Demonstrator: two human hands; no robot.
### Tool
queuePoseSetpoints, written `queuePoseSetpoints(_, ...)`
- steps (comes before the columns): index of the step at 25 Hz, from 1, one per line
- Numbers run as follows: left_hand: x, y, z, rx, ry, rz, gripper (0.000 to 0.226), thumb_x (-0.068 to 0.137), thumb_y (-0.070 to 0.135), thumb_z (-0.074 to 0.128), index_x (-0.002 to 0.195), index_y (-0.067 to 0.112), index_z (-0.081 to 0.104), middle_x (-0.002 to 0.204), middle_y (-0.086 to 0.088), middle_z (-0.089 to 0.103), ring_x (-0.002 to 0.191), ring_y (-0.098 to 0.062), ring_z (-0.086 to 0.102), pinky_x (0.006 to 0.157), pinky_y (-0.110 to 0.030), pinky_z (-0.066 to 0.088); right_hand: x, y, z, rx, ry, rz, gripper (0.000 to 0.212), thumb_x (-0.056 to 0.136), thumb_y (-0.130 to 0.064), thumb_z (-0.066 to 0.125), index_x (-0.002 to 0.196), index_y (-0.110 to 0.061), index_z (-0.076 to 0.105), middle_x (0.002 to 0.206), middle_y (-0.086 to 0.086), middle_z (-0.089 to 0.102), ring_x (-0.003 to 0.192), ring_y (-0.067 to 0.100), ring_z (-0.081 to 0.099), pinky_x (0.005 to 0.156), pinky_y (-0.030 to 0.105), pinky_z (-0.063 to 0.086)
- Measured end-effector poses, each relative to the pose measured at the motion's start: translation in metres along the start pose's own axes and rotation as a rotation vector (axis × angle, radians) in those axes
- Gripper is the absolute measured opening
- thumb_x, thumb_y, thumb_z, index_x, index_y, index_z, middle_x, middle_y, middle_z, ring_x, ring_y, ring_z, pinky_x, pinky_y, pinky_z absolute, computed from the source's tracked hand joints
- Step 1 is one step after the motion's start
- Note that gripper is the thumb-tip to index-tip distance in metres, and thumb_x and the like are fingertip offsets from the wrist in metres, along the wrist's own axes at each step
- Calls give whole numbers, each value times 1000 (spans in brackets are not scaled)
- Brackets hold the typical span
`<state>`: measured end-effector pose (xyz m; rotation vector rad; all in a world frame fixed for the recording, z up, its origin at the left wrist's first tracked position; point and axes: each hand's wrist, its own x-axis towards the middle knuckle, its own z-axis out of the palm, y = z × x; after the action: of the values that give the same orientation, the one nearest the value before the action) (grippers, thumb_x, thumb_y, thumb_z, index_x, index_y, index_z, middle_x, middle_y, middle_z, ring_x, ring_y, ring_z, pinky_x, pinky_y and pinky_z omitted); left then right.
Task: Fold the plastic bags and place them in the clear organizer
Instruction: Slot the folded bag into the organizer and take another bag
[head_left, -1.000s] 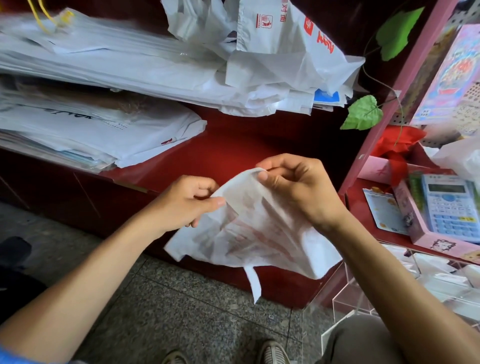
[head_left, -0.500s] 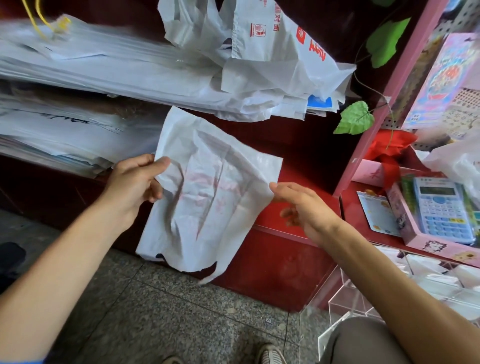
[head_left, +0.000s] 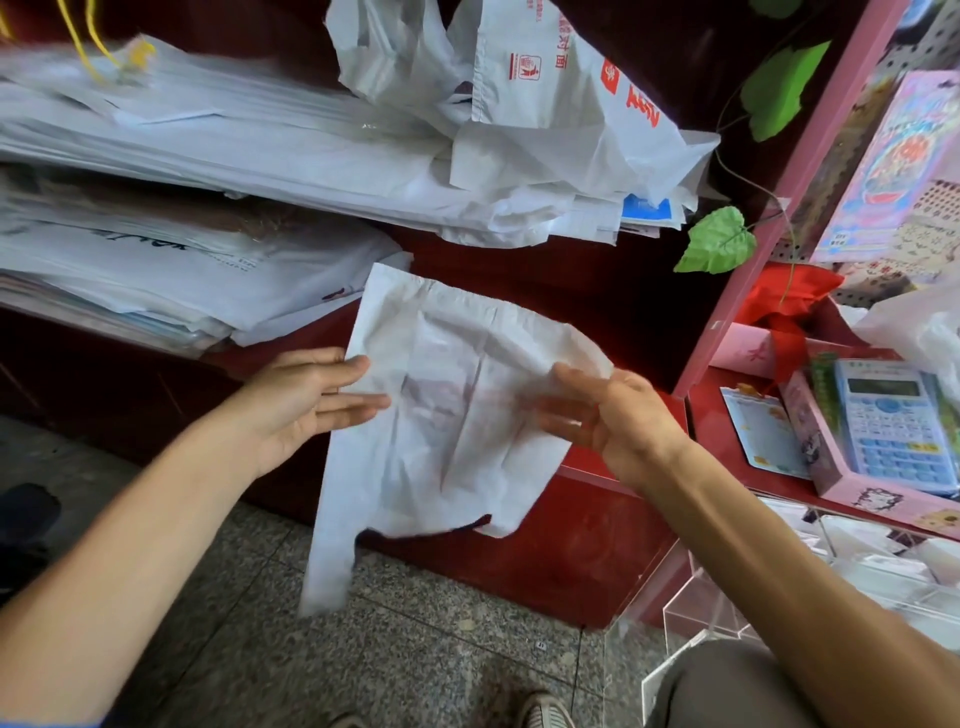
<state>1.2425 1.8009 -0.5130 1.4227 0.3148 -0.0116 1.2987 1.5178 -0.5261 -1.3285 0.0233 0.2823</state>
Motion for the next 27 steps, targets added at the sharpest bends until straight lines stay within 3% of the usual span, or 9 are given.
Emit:
queuePoseSetpoints(3, -2, 7, 10, -42, 27, 337, 7, 81, 9, 68, 82, 12, 75, 91, -5, 71, 98, -20, 69, 104, -39, 50, -8, -20, -1, -79, -63, -423, 7, 87, -15, 70, 84, -10, 73, 91, 4, 71, 86, 17, 65, 80, 30, 50)
queuePoseSetpoints(4, -4, 12, 13, -109, 4, 456, 15, 81, 6, 68, 71, 16, 74, 84, -4, 69, 99, -21, 66, 107, -39, 47, -13, -29, -1, -93, -121, -558, 7, 83, -17, 71, 76, -15, 72, 95, -1, 73, 92, 13, 65, 82, 26, 48)
queuePoseSetpoints(8, -1, 15, 16, -247, -123, 617, 18, 73, 3, 63, 70, 16, 76, 99, -9, 71, 110, -25, 62, 108, -39, 44, -19, -43, -16, -418, -296, -784, 16, 81, -12, 74, 71, -4, 63, 134, 11, 62, 130, 19, 54, 106, 32, 45)
queuePoseSetpoints(10, 11, -4, 11, 40, -62, 595, 13, 65, 15, 69, 71, 22, 77, 103, 0, 71, 108, -14, 62, 103, -34, 45, -8, -32, -31, -695, -312, -723, 18, 79, -20, 80, 74, -7, 69, 136, 8, 59, 132, 11, 52, 110, 30, 41)
queuePoseSetpoints(13, 22, -36, 2, 397, -149, 369, 41, 59, 12, 56, 85, 33, 80, 132, 10, 59, 124, 5, 51, 96, -16, 41, 9, -9, -53, -913, -379, -618, 15, 73, -24, 78, 87, -22, 74, 136, -4, 53, 135, 11, 47, 111, 20, 36)
queuePoseSetpoints(15, 29, -49, 1, 364, -253, 216, 48, 61, 16, 52, 93, 38, 79, 140, 11, 54, 135, -1, 43, 108, -21, 34, 18, -1, -64, -1031, -392, -462, 33, 72, -16, 86, 102, -23, 75, 139, -9, 47, 139, 13, 41, 115, 21, 30)
queuePoseSetpoints(19, 39, -59, 14, 528, -166, 112, 44, 70, 49, 73, 112, 35, 72, 131, 13, 61, 129, -4, 49, 113, -28, 32, 10, 2, -62, -1285, -462, 7, 76, 73, -43, 83, 141, -29, 51, 149, -17, 37, 138, 5, 30, 119, 36, 19)
queuePoseSetpoints(24, 47, -72, 35, 1065, -183, 304, 38, 94, 27, 65, 129, 14, 61, 129, 15, 50, 119, 0, 43, 83, -9, 25, 5, 4, -62, -1102, -516, 68, 51, 79, -51, 71, 126, -31, 65, 120, -27, 60, 116, -1, 54, 100, 23, 36)
queuePoseSetpoints(27, 54, -71, 37, 1163, -175, 347, 37, 93, 33, 63, 127, 18, 61, 131, 11, 56, 123, -9, 50, 92, -19, 36, 9, 8, -63, -702, -340, -54, 43, 84, -45, 71, 121, -24, 68, 116, -7, 72, 110, 7, 65, 92, 22, 48)
